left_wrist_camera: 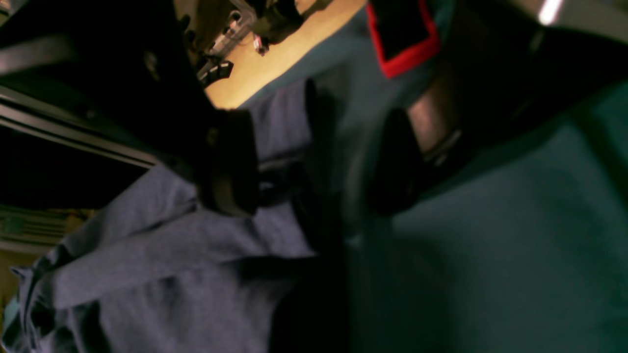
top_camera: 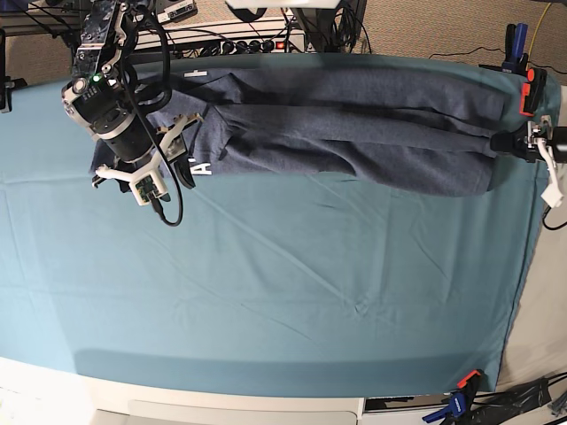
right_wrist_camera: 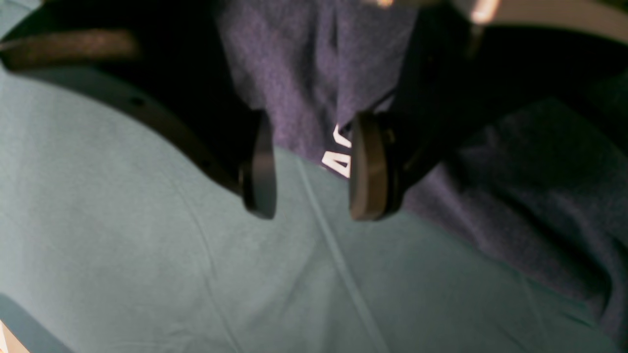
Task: Fold the T-shirt properly
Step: 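Move the left gripper to the shirt's other end and pinch it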
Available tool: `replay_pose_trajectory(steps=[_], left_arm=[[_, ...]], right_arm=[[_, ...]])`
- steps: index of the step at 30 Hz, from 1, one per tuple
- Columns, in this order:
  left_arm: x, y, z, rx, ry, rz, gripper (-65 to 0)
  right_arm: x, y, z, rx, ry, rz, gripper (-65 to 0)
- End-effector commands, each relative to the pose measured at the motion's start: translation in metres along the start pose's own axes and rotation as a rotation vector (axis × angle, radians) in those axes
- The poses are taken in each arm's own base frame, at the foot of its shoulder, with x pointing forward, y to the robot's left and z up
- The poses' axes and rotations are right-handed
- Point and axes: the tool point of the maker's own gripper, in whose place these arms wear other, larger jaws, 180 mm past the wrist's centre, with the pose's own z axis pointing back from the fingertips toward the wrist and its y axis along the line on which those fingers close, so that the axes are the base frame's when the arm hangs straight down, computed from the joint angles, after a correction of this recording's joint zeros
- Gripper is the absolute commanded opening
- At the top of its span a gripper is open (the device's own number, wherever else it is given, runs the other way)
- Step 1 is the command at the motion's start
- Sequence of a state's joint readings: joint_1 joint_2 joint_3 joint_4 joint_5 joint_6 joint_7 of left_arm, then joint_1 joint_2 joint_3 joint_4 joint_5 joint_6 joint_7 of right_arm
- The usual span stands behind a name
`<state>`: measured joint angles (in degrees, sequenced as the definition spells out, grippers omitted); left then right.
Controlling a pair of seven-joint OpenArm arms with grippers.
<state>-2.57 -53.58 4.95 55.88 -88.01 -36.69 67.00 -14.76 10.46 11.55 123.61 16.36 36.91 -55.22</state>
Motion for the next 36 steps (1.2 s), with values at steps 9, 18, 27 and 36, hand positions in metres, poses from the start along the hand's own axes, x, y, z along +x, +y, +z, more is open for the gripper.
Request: replay_pose_trajectory(steps=[9, 18, 27, 36], left_arm=[[-0.025, -0.006, -0.026, -0.02, 0.091, 0.013, -24.4], [-0.033, -0.014, -0.04, -0.055, 0.098, 0.027, -24.5], [-0.039, -0.013, -0.039, -0.053, 0.114, 0.029, -25.6], [-0.053, -0.008, -0.03, -0.029, 0.149, 0.028, -27.9]], right_arm=[[0.013, -0.004, 0.003, -0.01, -0.051, 0.006, -39.0], [0.013, -0.005, 0.003, -0.016, -0.051, -0.001, -39.0], [0.012, -0.006, 0.003, -0.02, -0.047, 0.0, -39.0], [0.01, -0.011, 0.003, -0.048, -0.033, -0.003, -39.0]])
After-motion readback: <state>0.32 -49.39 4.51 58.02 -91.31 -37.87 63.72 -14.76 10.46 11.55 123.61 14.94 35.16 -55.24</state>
